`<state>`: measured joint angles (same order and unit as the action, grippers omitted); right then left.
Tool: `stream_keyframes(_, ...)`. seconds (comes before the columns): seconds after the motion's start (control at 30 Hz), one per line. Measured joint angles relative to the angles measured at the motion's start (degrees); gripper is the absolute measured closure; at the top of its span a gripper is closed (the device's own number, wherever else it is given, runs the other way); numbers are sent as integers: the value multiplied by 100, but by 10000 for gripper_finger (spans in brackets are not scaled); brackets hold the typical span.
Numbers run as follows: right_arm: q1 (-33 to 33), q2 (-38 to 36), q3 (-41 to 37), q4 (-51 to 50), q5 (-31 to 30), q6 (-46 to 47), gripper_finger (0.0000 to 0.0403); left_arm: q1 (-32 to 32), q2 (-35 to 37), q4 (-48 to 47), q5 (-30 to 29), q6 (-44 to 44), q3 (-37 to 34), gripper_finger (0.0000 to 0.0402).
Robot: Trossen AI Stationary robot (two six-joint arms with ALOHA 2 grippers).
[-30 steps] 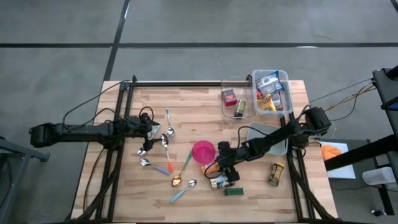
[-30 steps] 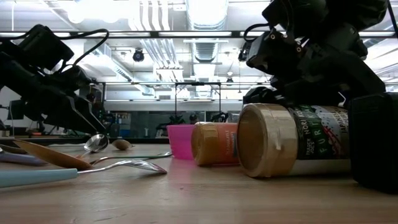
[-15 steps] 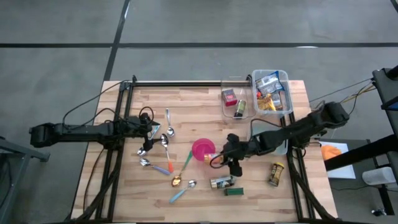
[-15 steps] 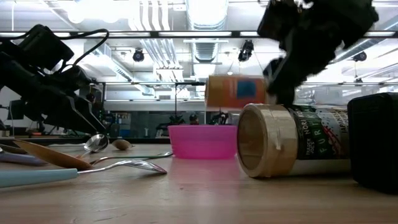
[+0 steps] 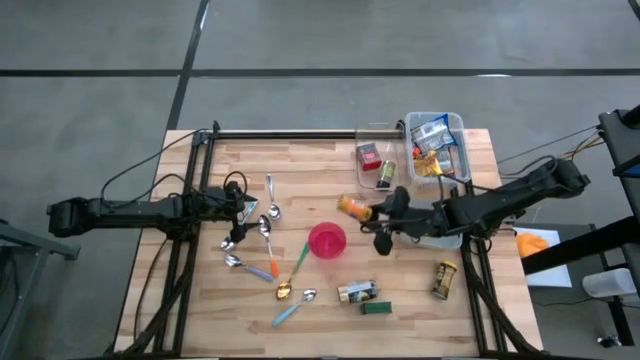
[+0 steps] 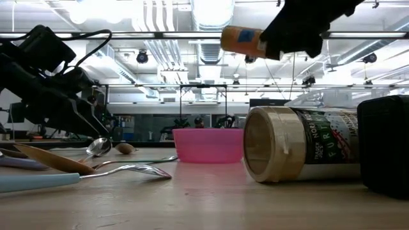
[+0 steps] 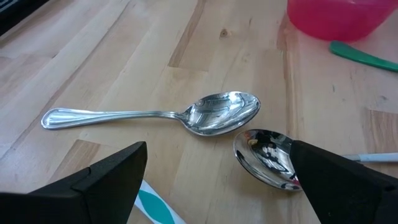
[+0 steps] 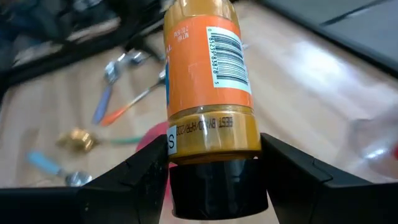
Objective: Pick & Place Food Item
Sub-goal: Put the orange seasoning bottle into the transparent bin
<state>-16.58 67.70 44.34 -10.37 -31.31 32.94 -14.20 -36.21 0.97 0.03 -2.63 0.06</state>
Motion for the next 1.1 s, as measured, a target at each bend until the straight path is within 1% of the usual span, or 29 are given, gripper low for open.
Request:
stream_keyframes(0.2,83,-271,0,-383,-1045,699,186,0,-4,0,1,0,-1,6)
stream_keyframes(0.3,288,-312,0,-606,-1256,1097,186,-2,-2,0,1,0,0,6)
stream_keyframes(0.47,874,-264,0,-841,-1233,1732,186,0,-2,-2,1,0,2,6)
stream_keyframes(0.63,1533,-181,0,-939,-1173,2085,186,0,-2,0,0,0,1,6)
stream_keyframes(0.9,2462,-72,2,-925,-399,2266,186,-1,-2,-1,0,0,0,6)
stream_keyframes(1.1,2789,322,2,-913,-183,2364,186,0,-2,0,1,0,0,6)
